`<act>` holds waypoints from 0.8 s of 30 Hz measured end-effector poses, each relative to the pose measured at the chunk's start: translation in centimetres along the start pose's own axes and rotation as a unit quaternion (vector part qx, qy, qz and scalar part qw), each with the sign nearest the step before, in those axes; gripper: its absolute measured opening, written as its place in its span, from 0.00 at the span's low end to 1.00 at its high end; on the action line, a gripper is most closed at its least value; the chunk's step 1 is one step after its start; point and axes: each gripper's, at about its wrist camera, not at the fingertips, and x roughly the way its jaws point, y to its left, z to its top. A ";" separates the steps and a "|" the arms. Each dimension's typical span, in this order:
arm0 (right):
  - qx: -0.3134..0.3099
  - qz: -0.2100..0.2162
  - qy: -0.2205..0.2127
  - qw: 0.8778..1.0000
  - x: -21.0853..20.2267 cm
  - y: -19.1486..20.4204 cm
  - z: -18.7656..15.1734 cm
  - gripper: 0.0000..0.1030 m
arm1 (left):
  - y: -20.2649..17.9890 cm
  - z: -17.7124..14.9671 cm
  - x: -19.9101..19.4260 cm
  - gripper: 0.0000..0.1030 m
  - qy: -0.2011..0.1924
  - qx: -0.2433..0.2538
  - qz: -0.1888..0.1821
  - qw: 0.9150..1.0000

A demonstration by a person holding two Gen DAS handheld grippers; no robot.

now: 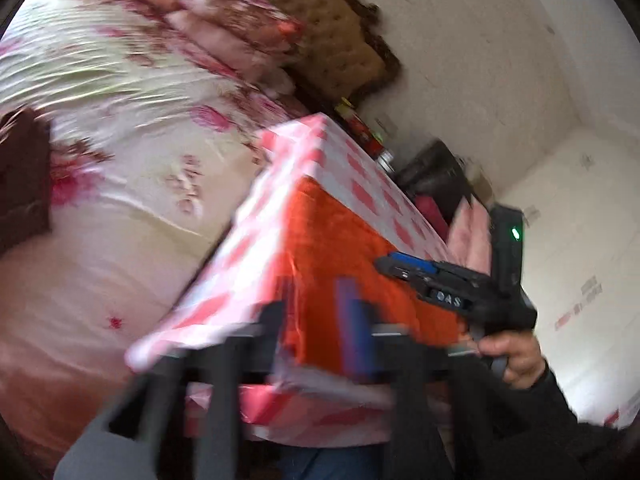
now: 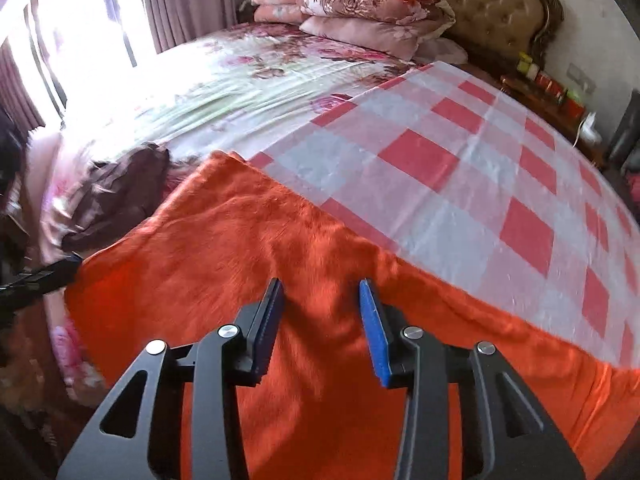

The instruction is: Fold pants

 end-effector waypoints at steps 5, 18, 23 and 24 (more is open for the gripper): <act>-0.012 -0.027 -0.013 0.999 0.2 0.6 0.3 0.38 | 1.9 -0.6 -0.2 0.51 0.007 -0.026 -0.030 0.999; -0.021 -0.055 -0.030 0.998 0.8 1.3 0.3 0.38 | -5.8 -3.4 1.7 0.13 0.038 0.249 0.109 0.962; -0.010 -0.044 -0.028 0.999 0.9 0.9 0.3 0.39 | -4.9 -2.1 1.4 0.12 0.042 0.160 0.051 0.985; -0.008 -0.041 -0.028 0.999 0.9 0.9 0.3 0.40 | -4.8 -2.0 1.3 0.12 0.037 0.149 0.046 0.987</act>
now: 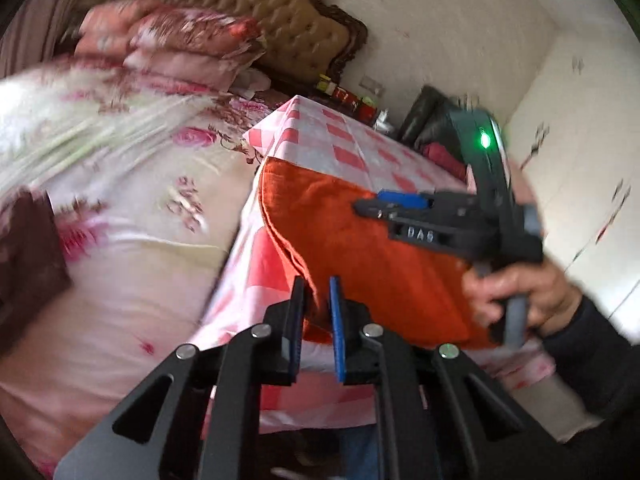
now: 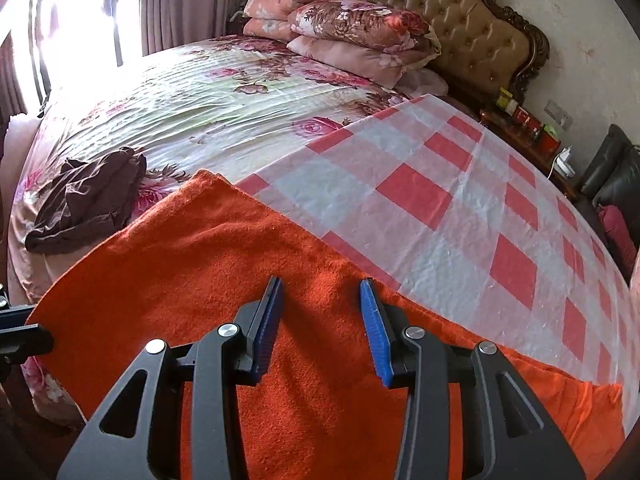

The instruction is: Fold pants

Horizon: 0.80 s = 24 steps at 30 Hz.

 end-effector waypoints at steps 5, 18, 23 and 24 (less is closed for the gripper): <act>0.012 0.011 0.012 1.000 0.2 -0.7 0.3 0.47 | -1.4 0.5 -0.4 0.08 -0.022 -0.007 0.039 0.999; 0.040 0.014 0.026 0.999 0.8 -2.2 0.4 0.69 | -2.8 1.4 -1.6 0.07 -0.041 -0.003 0.061 0.997; 0.039 0.012 0.025 0.999 0.8 -2.3 0.4 0.71 | -2.9 1.3 -1.7 0.07 -0.042 0.000 0.063 0.997; 0.037 0.012 0.025 0.999 0.8 -2.4 0.3 0.71 | -2.9 1.4 -1.8 0.07 -0.042 -0.001 0.062 0.997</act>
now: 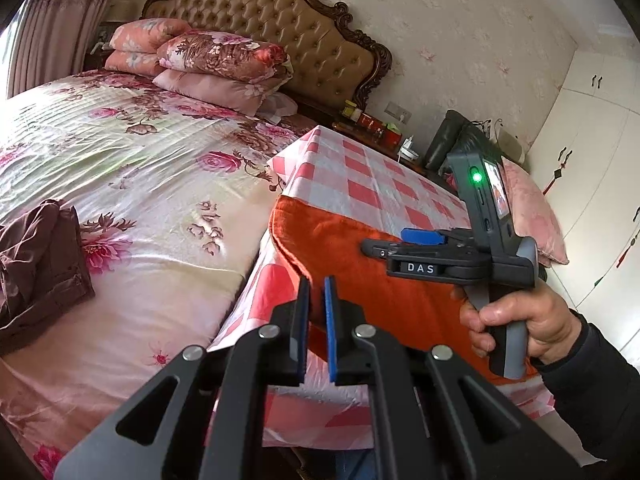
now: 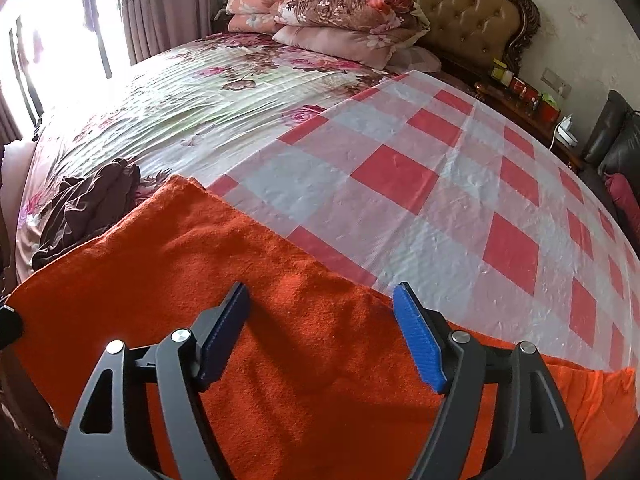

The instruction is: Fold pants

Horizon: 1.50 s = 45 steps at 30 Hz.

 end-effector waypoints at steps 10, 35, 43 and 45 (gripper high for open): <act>0.002 -0.002 -0.004 1.000 0.0 -0.2 0.0 0.72 | 0.7 -0.2 0.0 0.06 0.001 -0.014 0.002 1.000; 0.002 -0.006 -0.010 1.000 0.0 -0.1 -0.2 0.74 | 1.1 -2.1 2.7 0.17 0.071 0.087 0.060 0.992; 0.001 0.003 0.001 1.000 -0.9 -0.7 1.1 0.75 | -1.5 -0.7 1.1 0.10 0.033 0.110 0.067 0.991; 0.036 0.054 0.003 0.998 -2.2 -1.8 2.1 0.75 | -3.0 -0.5 0.5 0.10 0.008 0.130 0.081 0.988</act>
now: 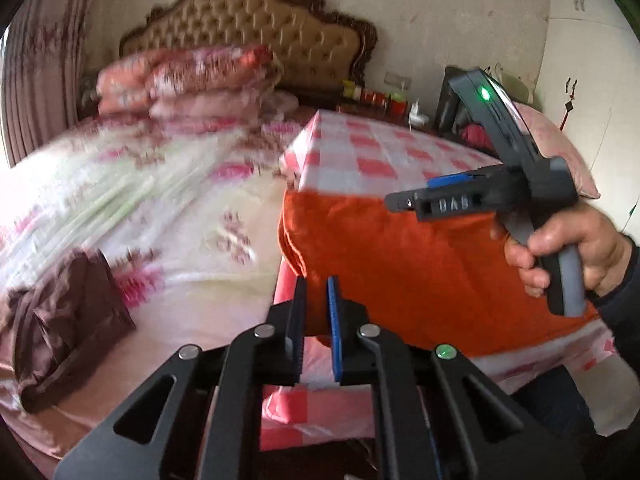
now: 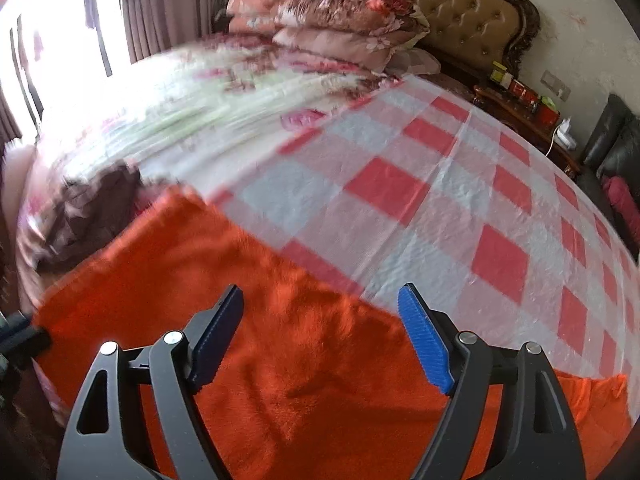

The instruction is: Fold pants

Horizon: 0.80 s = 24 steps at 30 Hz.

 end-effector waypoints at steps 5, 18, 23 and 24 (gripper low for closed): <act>0.070 0.176 0.075 0.979 -1.0 -1.0 2.1 0.75 | -7.5 0.2 -0.2 0.09 -0.043 0.115 0.104 0.987; 0.027 0.191 0.108 0.975 -1.3 0.6 2.1 0.78 | -14.9 -0.5 3.2 0.06 -0.053 0.145 0.102 0.983; 0.041 0.156 0.099 0.982 0.2 -0.5 1.2 0.79 | -5.3 0.3 1.4 0.05 -0.051 0.071 0.122 0.989; 0.031 0.140 0.100 0.985 0.6 -0.3 1.0 0.79 | -3.1 0.0 1.3 0.05 -0.039 0.054 0.117 0.991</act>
